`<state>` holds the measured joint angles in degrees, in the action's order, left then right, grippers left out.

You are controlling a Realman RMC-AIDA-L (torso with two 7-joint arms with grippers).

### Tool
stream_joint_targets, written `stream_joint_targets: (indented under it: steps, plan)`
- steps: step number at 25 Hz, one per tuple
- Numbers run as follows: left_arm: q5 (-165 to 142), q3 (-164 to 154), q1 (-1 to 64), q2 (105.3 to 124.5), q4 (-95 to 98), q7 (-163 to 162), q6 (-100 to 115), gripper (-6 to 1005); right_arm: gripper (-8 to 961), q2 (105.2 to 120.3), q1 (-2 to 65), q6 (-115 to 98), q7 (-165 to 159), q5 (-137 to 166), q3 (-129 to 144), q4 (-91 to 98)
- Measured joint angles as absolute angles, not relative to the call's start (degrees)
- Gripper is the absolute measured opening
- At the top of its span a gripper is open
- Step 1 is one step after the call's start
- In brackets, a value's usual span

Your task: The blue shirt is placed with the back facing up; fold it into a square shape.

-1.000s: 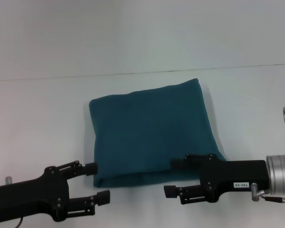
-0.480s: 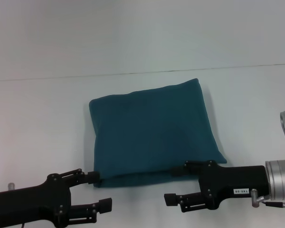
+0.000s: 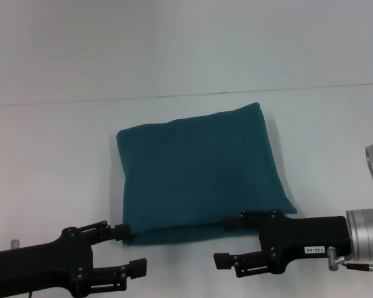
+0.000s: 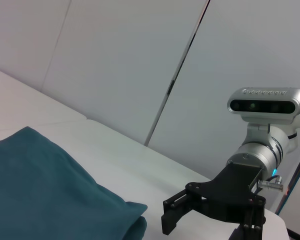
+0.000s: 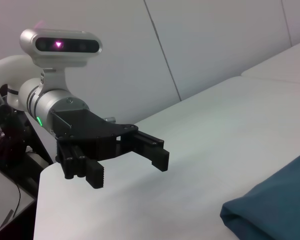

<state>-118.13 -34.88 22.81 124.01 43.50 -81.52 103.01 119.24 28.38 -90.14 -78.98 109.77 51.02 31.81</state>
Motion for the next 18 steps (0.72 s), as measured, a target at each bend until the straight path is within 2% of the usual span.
stream_joint_targets:
  steps: [18]
  plan:
    - [-117.8, -34.9, 23.6, 123.92, 43.5, -81.9, 102.8, 860, 914, 119.32, 28.3, -90.0, -79.1, 109.8, 50.7, 31.8]
